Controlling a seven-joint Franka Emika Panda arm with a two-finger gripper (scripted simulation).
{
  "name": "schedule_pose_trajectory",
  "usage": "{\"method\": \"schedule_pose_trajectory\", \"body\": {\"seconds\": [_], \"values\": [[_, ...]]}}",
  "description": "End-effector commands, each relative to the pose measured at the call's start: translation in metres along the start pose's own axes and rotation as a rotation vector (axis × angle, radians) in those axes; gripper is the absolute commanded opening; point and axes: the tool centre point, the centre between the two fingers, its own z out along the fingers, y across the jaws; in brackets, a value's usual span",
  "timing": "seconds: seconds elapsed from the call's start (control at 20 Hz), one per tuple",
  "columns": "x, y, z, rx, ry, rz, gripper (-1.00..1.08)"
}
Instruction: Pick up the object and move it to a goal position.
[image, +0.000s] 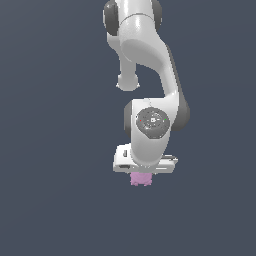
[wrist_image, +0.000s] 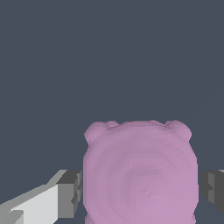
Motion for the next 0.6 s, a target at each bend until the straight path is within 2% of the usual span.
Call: {"method": "schedule_pose_trajectory", "body": {"seconds": [0.0,0.55], "values": [[0.0058,0.0001,-0.0028,0.000,-0.001,0.000,-1.00],[0.0154,0.0001,-0.0065,0.000,-0.002,-0.001,-1.00]]}}
